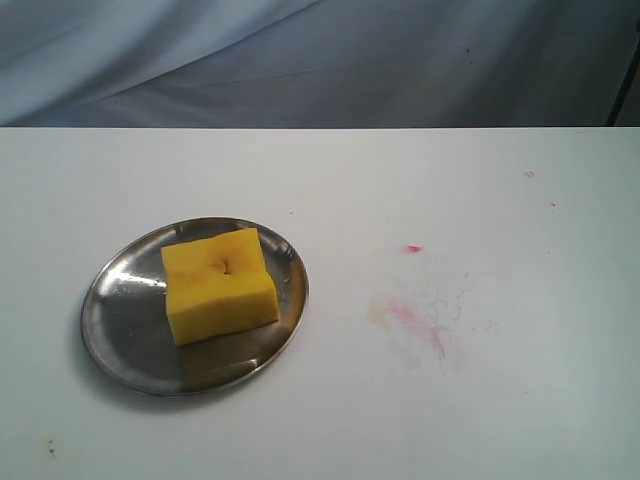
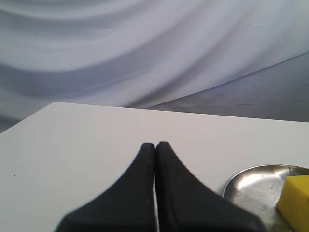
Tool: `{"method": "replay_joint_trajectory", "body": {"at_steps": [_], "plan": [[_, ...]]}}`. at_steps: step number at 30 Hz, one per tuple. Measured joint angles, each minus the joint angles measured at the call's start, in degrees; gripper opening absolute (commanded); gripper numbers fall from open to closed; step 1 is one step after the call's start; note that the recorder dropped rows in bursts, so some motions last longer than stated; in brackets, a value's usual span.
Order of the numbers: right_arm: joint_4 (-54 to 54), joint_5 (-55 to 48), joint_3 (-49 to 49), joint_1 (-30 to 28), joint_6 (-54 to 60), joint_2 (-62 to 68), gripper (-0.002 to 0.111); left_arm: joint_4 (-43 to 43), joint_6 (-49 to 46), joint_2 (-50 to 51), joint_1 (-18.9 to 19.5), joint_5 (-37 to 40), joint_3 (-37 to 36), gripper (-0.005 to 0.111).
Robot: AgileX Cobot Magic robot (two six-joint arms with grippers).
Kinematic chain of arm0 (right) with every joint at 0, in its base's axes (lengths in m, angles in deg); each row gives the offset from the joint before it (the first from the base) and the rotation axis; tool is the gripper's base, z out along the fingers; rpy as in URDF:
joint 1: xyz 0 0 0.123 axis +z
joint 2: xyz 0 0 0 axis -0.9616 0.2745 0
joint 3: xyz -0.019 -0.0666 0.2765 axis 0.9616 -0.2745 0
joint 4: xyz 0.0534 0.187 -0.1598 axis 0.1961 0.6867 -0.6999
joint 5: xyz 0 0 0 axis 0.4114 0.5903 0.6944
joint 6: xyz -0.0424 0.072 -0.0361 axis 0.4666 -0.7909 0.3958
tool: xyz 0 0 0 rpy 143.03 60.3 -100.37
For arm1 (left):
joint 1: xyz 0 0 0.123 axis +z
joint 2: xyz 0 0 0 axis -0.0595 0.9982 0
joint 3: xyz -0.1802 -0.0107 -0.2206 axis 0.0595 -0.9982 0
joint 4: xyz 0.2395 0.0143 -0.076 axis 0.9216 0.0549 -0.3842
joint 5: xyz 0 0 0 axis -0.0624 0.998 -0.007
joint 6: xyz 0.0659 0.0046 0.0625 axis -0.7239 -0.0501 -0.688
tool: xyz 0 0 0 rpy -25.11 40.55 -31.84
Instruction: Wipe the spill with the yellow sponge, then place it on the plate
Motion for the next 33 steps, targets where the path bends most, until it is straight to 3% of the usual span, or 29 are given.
{"method": "replay_joint_trajectory", "body": {"at_steps": [17,27,33], "plan": [[-0.31,-24.05,0.00,0.00,6.64,-22.17,0.000,0.00,0.00,0.00,0.00,0.00,0.00,0.000],[-1.73,-38.03,-0.82,0.00,6.98,-22.83,0.000,0.00,0.00,0.00,0.00,0.00,0.00,0.000],[-1.73,-39.96,-10.21,0.00,6.98,-22.83,0.000,0.00,0.00,0.00,0.00,0.00,0.00,0.000]]}}
